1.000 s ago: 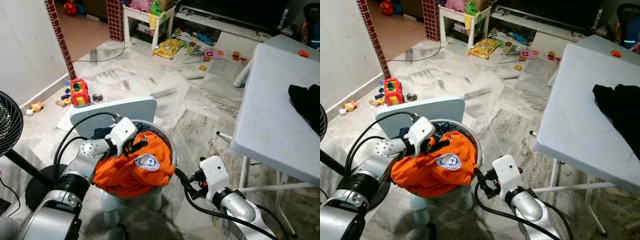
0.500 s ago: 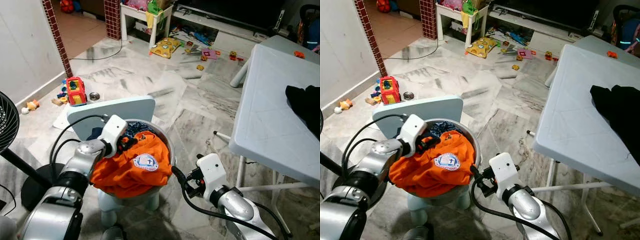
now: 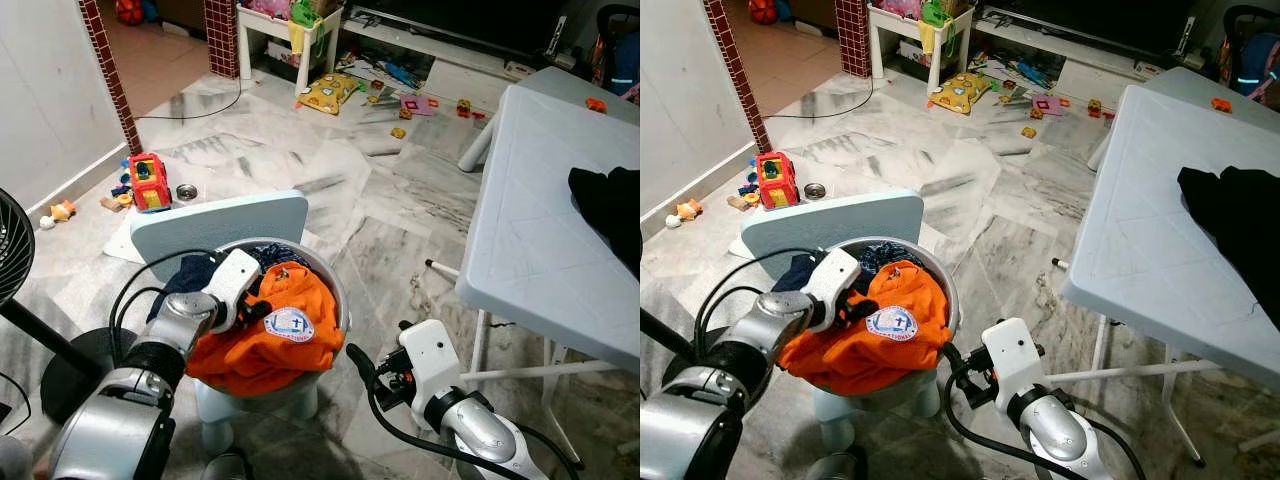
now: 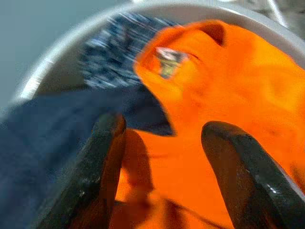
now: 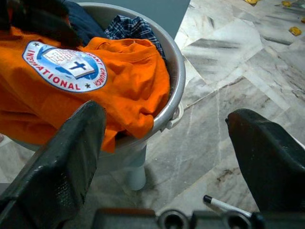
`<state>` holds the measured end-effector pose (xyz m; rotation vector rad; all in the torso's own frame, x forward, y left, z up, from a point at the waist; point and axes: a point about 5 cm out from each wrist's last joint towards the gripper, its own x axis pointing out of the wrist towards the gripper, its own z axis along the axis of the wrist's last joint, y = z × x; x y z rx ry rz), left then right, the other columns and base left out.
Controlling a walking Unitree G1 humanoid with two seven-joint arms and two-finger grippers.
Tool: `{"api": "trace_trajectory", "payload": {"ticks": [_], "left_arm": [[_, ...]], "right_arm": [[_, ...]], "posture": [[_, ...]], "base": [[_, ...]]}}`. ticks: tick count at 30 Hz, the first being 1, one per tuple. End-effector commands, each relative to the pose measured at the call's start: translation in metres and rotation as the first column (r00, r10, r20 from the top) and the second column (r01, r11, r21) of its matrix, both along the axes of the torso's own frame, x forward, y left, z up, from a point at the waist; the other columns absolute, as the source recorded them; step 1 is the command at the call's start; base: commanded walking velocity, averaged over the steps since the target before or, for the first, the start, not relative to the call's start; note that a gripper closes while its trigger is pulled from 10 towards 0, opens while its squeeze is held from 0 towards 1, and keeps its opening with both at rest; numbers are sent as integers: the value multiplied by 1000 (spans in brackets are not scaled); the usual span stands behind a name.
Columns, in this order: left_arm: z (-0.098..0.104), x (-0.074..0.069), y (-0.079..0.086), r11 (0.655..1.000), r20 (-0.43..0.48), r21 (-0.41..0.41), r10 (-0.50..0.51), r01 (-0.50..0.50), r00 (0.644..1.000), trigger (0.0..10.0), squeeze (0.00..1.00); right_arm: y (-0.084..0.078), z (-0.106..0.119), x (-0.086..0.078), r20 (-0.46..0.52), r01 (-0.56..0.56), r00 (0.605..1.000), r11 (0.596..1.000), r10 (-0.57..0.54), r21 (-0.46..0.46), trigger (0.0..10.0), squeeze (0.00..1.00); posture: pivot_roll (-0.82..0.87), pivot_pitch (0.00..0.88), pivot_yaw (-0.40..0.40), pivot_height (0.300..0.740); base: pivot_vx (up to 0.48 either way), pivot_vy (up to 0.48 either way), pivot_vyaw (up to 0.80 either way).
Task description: Hang hanger
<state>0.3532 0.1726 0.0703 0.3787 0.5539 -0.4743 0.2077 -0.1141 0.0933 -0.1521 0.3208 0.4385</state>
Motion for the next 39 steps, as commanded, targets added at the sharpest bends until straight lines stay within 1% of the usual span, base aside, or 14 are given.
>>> {"api": "trace_trajectory", "payload": {"ticks": [1, 3, 7, 9, 11, 13, 16, 18, 19, 23, 28, 32, 35, 39], "left_arm": [[11, 8, 0, 1000, 62, 11, 21, -22, 998, 10000, 0], [25, 15, 3, 998, 157, -15, 68, -67, 985, 10000, 0], [28, 16, 6, 996, 176, -20, 91, -89, 980, 10000, 0], [21, 12, 13, 994, 138, 8, 105, -107, 985, 10000, 0], [16, 9, 16, 994, 106, 8, 107, -108, 989, 10000, 0], [3, 0, 12, 999, -16, -10, 52, -52, 999, 10000, 0], [-5, -4, 7, 998, -77, -55, 35, -40, 996, 10000, 0], [-8, -6, 5, 998, -100, -50, 20, -25, 995, 10000, 0], [-13, -10, 3, 999, -135, -54, -2, -5, 991, 0, 0], [-20, -16, 5, 999, -189, -51, -20, 11, 982, 0, 0], [-23, -20, 12, 999, -205, -43, -17, 8, 979, 0, 0], [-22, -20, 14, 999, -192, -44, -9, 0, 981, 0, 0], [-20, -19, 15, 999, -165, -37, -21, 16, 986, 0, 0], [-16, -16, 16, 999, -117, -36, -4, 0, 993, 0, 0]], "right_arm": [[-4, 2, 0, 2, 15, 1000, 1000, -15, -13, 10000, 0], [-4, 2, 1, 2, 14, 1000, 1000, -14, -14, 10000, 0], [-2, 2, 2, 3, 11, 1000, 1000, -10, -13, 10000, 0], [0, 2, 3, 3, 4, 1000, 1000, -4, -13, 10000, 0], [1, 2, 3, 4, -2, 1000, 1000, 2, -16, 10000, 0], [0, 2, 4, 4, -5, 1000, 1000, 5, -17, 10000, 0], [0, 1, 5, 5, -9, 1000, 1000, 9, -23, 10000, 0], [0, 2, 6, 6, -9, 1000, 1000, 9, -23, 10000, 0], [-1, 2, 7, 11, -9, 1000, 1000, 9, -28, 10000, 0], [-4, 3, 8, 15, -5, 1000, 999, 5, -36, 10000, 0], [-4, 1, 8, 12, -4, 1000, 999, 4, -41, 10000, 0], [-3, 1, 9, 13, -10, 1000, 999, 10, -41, 10000, 0], [-3, 2, 11, 14, -12, 1000, 999, 12, -42, 10000, 0], [-4, 2, 13, 19, -11, 1000, 999, 11, -45, 10000, 0]], "posture": [[13, 166, -106, 740], [18, 167, -106, 740], [22, 167, -107, 740], [28, 163, -110, 740], [29, 161, -111, 740], [34, 157, -113, 740], [33, 153, -112, 740], [30, 146, -109, 740], [26, 140, -106, 740], [27, 135, -103, 740], [35, 126, -106, 740], [41, 123, -109, 740], [43, 123, -111, 740], [42, 125, -110, 740]], "base": [[0, 0, 0], [0, 0, 0], [0, 0, 0], [0, 0, 0], [0, 0, 0], [0, 0, 0], [0, 0, 0], [0, 0, 0], [0, 0, 0], [0, 0, 0], [0, 0, 0], [0, 0, 0], [0, 0, 0], [0, 0, 0]]}}
